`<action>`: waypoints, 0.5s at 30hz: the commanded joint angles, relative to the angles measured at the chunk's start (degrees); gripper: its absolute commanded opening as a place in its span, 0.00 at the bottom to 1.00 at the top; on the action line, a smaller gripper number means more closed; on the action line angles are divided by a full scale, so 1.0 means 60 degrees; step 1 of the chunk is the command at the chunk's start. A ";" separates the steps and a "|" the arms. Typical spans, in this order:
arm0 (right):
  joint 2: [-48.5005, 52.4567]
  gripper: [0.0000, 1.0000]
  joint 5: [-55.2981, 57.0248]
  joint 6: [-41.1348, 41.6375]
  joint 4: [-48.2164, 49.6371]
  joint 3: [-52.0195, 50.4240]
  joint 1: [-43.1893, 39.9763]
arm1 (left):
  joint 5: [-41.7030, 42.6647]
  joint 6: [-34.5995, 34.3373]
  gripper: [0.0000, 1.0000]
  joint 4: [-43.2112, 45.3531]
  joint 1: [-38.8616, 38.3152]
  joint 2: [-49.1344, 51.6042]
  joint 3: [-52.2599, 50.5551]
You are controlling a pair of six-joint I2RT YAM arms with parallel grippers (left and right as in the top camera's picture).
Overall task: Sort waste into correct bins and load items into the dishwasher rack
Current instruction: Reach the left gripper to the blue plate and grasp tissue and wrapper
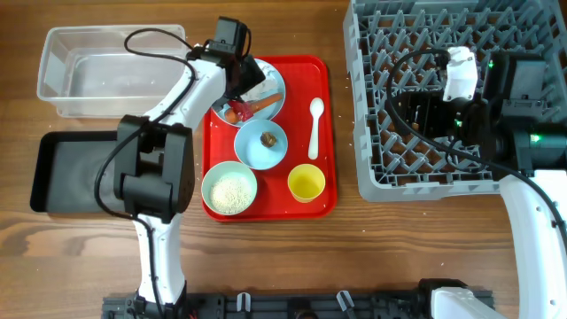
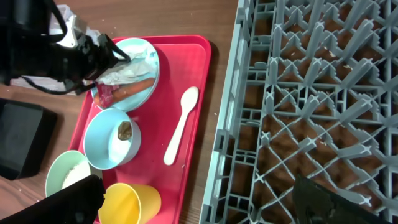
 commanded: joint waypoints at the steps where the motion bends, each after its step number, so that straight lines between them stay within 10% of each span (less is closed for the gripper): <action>1: 0.0018 1.00 0.0000 0.0011 -0.0025 0.0142 -0.0029 | -0.0193 0.0073 0.57 0.0186 -0.0069 0.0444 0.0106; 6: 0.0018 1.00 0.0000 0.0011 -0.0080 0.0142 -0.0029 | -0.0189 0.0073 0.04 0.0193 -0.0069 0.0656 0.0098; 15: 0.0018 1.00 0.0000 0.0007 -0.0073 0.0142 -0.0029 | 0.0073 0.0619 0.04 0.0055 -0.0051 -0.0197 0.0120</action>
